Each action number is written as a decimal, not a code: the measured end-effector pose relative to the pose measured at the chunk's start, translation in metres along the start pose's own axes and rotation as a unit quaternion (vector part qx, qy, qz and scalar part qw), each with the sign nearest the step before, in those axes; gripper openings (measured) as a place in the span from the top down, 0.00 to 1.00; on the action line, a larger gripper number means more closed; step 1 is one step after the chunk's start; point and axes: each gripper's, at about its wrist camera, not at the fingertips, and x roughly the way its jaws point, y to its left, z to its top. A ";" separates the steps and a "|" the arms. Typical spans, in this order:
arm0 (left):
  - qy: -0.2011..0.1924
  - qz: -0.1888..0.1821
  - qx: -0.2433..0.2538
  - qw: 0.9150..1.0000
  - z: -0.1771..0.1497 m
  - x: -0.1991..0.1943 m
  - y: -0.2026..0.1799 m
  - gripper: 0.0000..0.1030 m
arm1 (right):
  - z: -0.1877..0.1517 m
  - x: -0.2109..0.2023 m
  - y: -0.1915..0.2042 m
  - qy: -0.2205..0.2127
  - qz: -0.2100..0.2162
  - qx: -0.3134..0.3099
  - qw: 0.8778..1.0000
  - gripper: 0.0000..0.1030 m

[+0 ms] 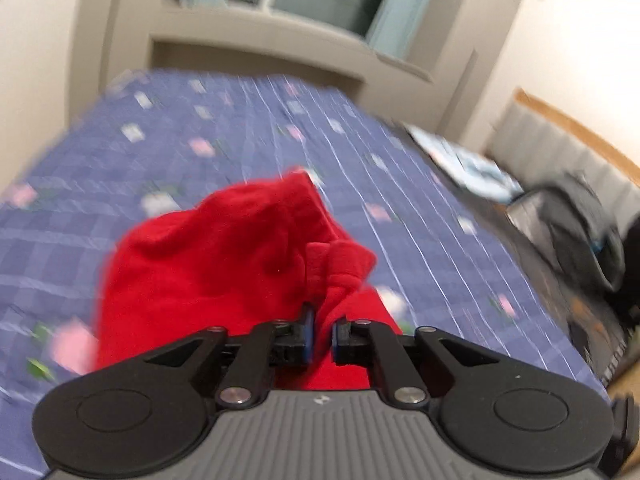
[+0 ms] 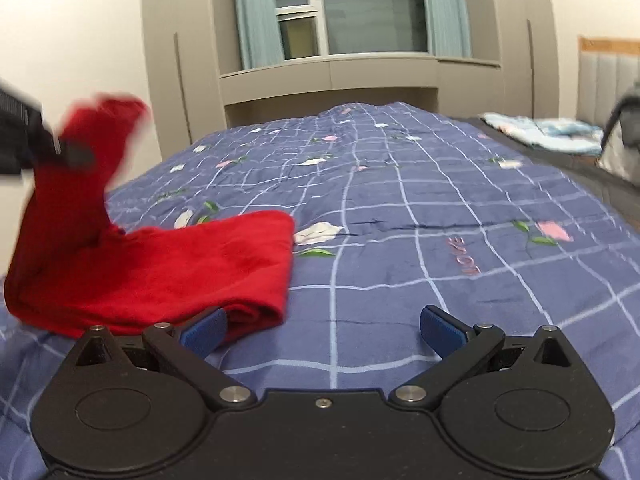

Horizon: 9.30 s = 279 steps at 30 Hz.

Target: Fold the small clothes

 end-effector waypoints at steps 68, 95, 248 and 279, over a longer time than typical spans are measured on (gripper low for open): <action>0.047 0.233 -0.121 0.964 -0.051 0.006 0.113 0.00 | 0.058 0.092 0.075 0.123 0.206 0.117 0.964 0.15; 0.052 0.217 -0.124 0.967 -0.004 -0.002 0.086 0.00 | 0.097 0.033 0.047 0.030 0.140 0.014 0.990 0.87; 0.032 0.229 -0.009 0.973 -0.070 0.003 0.066 0.00 | 0.013 0.042 0.012 0.037 0.011 0.005 0.999 0.00; 0.093 0.097 -0.054 0.989 -0.018 0.058 0.081 0.01 | 0.055 0.089 0.011 0.111 0.226 0.055 0.966 0.01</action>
